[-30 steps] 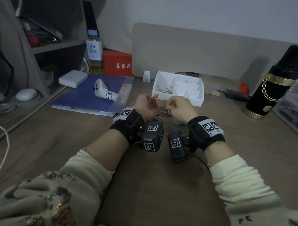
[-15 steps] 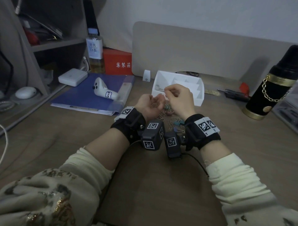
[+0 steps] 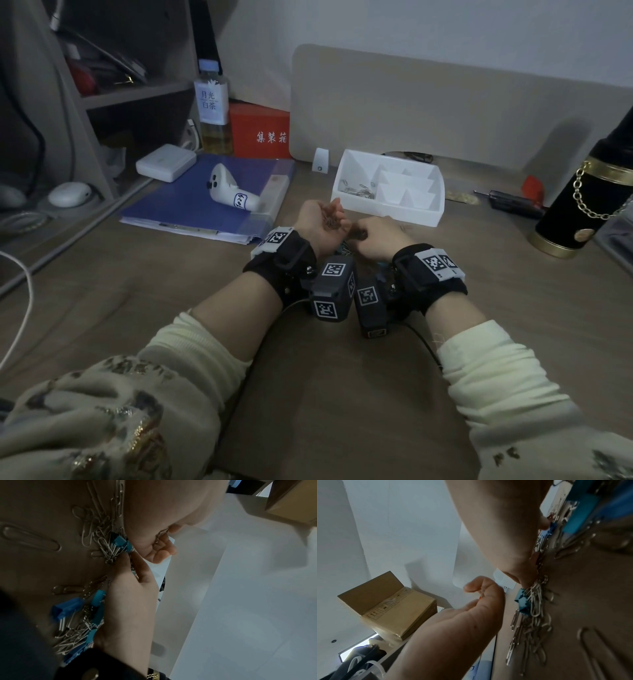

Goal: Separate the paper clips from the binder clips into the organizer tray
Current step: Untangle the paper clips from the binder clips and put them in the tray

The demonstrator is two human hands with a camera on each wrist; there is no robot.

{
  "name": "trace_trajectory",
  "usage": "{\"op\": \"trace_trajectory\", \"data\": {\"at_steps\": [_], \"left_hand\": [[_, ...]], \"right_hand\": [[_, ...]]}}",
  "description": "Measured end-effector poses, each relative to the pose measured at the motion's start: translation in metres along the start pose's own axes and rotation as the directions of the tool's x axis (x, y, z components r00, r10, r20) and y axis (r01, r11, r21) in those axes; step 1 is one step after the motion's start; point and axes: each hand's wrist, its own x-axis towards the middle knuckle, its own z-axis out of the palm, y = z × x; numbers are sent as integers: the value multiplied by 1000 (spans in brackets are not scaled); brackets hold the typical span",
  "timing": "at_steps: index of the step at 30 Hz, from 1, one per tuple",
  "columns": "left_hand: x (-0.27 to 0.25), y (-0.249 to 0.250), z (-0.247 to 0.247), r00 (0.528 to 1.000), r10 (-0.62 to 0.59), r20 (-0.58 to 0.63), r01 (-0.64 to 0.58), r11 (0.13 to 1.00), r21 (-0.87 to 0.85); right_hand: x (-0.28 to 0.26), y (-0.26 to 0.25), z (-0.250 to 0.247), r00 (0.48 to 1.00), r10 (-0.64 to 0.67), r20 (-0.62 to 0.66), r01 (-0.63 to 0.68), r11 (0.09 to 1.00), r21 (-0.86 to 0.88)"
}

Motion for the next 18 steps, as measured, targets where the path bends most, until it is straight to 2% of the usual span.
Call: {"op": "trace_trajectory", "data": {"at_steps": [4, 13, 18], "left_hand": [[-2, 0, 0, 1000, -2, 1, 2, 1000, 9], [1, -1, -2, 1000, -14, -15, 14, 1000, 11], [3, 0, -3, 999, -26, -25, 27, 999, 18]], "right_hand": [[-3, 2, -3, 999, 20, -48, -19, 1000, 19], [-5, 5, -6, 998, 69, 2, -69, 998, -15], [-7, 5, -6, 998, 65, -19, -65, 998, -17]]}}
